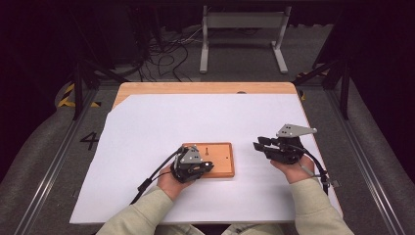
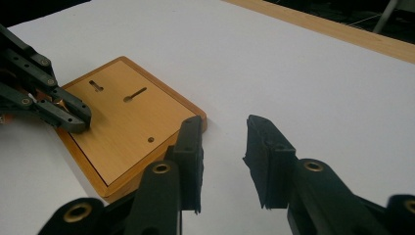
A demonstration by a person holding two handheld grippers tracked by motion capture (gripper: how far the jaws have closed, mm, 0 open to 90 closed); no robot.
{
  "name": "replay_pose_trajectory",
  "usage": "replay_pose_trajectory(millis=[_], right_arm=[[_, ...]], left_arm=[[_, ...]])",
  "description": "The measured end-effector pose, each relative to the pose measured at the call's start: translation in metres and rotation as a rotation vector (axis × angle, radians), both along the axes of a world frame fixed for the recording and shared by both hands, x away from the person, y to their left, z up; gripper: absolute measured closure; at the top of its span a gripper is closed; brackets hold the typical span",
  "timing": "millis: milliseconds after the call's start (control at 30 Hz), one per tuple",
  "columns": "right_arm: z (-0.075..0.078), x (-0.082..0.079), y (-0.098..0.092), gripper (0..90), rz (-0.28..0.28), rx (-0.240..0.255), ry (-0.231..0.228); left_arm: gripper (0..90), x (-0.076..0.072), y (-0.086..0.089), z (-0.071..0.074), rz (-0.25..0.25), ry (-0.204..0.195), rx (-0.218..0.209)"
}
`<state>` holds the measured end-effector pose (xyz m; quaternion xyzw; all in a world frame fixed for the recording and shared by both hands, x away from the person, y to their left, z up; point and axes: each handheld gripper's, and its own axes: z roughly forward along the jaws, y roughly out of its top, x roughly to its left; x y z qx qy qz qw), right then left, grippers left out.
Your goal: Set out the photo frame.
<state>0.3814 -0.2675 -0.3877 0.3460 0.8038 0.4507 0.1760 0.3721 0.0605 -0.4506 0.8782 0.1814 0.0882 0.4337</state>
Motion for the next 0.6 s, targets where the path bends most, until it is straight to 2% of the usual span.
replay_pose_trajectory(millis=[67, 167, 367, 433, 467, 500, 600], right_arm=[[0.000, 0.000, 0.000, 67.6, -0.001, -0.002, 0.000], [0.000, 0.000, 0.000, 67.6, -0.001, -0.001, 0.001], [-0.001, 0.000, 0.001, 67.7, 0.005, -0.002, 0.003], [-0.001, 0.000, 0.001, 67.7, 0.007, -0.003, 0.003], [-0.001, 0.000, 0.001, 67.7, 0.007, -0.003, 0.003], [-0.001, 0.000, 0.001, 67.7, 0.006, -0.003, 0.002], [0.000, -0.001, 0.002, 67.7, 0.008, -0.003, 0.001]], left_arm=[[83.6, 0.000, 0.000, 0.000, -0.002, -0.007, 0.001], [83.6, -0.003, -0.001, 0.000, -0.004, -0.039, 0.023], [83.7, -0.009, -0.002, 0.000, -0.021, -0.116, 0.061], [83.7, -0.013, -0.003, 0.000, -0.033, -0.157, 0.080], [83.7, -0.013, -0.003, 0.000, -0.033, -0.157, 0.080], [83.7, -0.015, -0.003, 0.000, -0.040, -0.180, 0.092], [83.7, -0.018, -0.004, -0.001, -0.051, -0.216, 0.106]])
